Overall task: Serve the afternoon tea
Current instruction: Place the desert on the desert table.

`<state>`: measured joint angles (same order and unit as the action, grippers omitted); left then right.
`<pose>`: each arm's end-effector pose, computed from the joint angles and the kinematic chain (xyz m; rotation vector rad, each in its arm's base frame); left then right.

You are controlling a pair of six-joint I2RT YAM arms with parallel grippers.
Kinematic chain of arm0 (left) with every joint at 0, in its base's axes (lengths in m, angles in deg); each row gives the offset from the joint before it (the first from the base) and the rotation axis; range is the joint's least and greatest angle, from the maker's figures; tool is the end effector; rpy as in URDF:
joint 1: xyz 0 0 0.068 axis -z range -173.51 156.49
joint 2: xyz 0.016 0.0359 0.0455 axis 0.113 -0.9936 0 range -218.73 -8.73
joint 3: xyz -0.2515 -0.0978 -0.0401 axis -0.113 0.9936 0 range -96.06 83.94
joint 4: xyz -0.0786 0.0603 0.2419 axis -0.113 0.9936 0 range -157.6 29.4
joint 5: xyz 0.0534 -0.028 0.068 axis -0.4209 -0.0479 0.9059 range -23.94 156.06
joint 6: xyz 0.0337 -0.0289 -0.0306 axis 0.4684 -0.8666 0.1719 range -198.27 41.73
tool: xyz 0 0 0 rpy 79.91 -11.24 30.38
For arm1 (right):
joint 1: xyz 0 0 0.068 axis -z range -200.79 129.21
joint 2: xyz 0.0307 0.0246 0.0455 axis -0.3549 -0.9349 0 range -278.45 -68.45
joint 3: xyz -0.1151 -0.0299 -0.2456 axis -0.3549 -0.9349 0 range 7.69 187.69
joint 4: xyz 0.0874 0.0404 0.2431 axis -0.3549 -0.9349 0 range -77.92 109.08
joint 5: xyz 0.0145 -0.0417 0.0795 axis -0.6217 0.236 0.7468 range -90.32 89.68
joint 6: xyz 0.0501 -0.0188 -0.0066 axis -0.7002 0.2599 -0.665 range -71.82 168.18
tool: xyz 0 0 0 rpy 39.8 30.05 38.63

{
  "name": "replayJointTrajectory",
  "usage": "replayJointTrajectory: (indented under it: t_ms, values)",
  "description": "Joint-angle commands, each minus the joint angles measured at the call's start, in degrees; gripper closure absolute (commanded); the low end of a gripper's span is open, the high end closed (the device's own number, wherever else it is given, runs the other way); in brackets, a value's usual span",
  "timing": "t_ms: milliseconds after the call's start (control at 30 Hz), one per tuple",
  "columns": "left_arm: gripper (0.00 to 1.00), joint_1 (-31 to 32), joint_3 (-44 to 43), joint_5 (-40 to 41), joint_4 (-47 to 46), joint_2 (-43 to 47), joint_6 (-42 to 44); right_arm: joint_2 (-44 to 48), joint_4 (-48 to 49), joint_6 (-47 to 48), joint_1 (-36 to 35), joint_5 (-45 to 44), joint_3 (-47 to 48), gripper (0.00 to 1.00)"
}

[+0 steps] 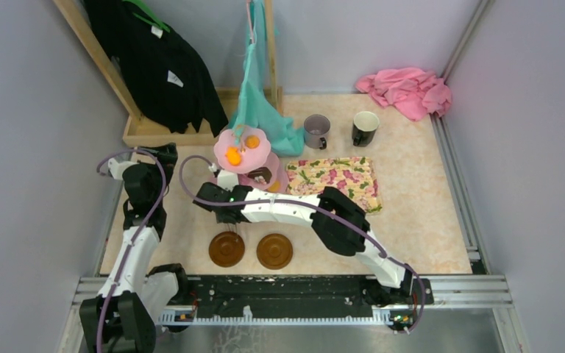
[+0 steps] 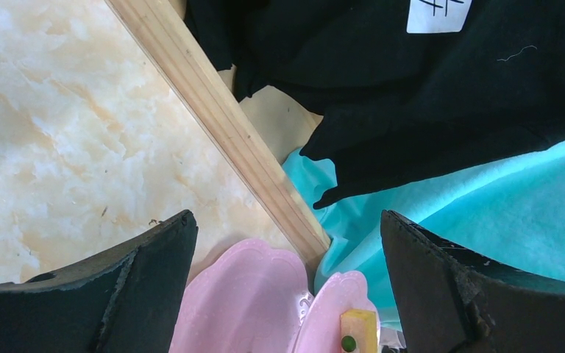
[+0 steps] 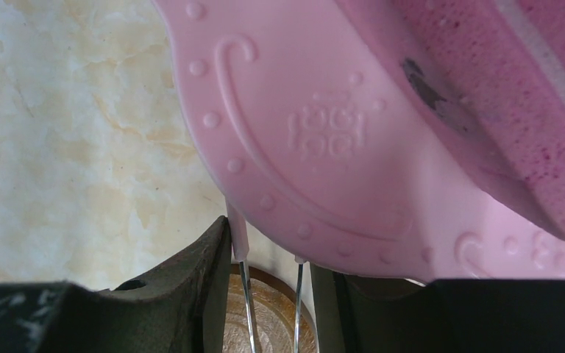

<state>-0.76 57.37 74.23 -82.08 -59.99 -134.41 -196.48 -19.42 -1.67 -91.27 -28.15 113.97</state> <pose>0.2075 0.0315 0.2521 -1.0200 1.4510 -0.4975 0.1776 0.4514 0.1948 -0.2812 2.4481 0.2635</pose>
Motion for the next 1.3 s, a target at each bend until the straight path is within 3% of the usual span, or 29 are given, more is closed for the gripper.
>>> replayJointTrajectory:
  t_ms: [0, 633, 1267]
  values:
    - [0.01, -0.4, -1.5, 0.4, -0.7, 1.0, -0.3, -0.9, 2.3, -1.3, 1.3, 0.4, 3.0, 0.69]
    - [0.01, -0.4, -0.9, -0.3, -1.9, 0.8, -0.3, -0.8, 4.2, -1.9, 2.7, 2.5, 0.8, 0.5]
    - [0.01, -0.4, -0.6, -0.8, -2.5, 0.6, -0.3, 1.6, 6.1, -1.5, 1.7, 0.8, -2.4, 0.57]
